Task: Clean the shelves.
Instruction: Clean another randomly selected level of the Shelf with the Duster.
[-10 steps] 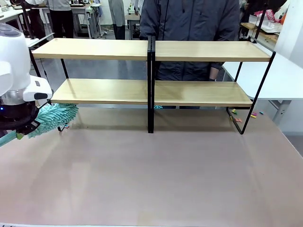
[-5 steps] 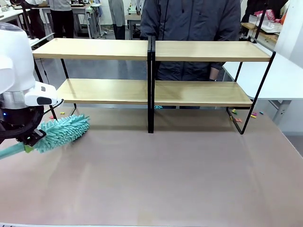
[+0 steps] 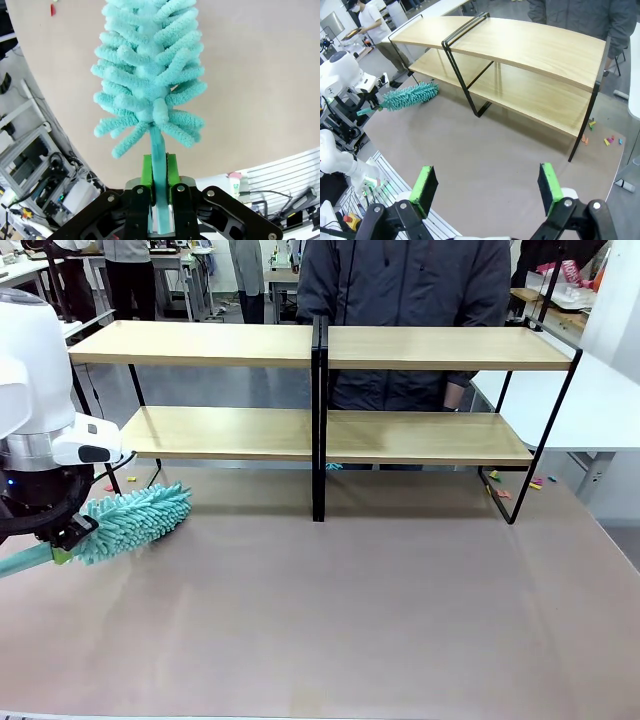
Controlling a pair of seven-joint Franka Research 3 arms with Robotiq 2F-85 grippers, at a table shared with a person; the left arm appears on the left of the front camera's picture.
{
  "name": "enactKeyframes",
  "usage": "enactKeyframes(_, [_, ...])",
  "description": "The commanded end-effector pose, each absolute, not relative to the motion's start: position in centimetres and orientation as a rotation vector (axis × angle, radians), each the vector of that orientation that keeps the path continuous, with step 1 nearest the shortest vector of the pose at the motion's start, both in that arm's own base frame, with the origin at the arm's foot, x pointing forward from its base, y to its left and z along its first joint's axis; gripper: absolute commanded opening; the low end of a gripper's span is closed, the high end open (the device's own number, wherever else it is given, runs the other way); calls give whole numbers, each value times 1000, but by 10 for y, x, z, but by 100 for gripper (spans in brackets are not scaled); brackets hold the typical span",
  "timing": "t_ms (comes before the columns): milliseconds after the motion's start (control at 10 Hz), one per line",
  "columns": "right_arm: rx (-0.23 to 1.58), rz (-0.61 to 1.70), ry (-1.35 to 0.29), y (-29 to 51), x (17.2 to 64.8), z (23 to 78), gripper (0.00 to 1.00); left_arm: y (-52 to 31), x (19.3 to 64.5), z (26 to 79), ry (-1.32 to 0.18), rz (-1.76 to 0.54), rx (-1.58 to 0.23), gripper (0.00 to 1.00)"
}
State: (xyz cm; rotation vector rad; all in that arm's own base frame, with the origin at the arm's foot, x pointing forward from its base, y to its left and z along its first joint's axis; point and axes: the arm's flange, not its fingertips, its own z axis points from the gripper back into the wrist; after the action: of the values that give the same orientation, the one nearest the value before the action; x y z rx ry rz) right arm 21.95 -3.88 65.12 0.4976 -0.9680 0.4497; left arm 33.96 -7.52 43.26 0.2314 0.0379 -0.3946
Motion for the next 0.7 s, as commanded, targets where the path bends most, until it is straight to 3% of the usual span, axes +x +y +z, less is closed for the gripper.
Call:
enactKeyframes(0, [511,458,-972,-39,220,651,100,-74,341,433,27,-382,252,13])
enactKeyframes(600, [511,458,-972,-39,220,651,100,-115,339,428,-22,-229,291,13])
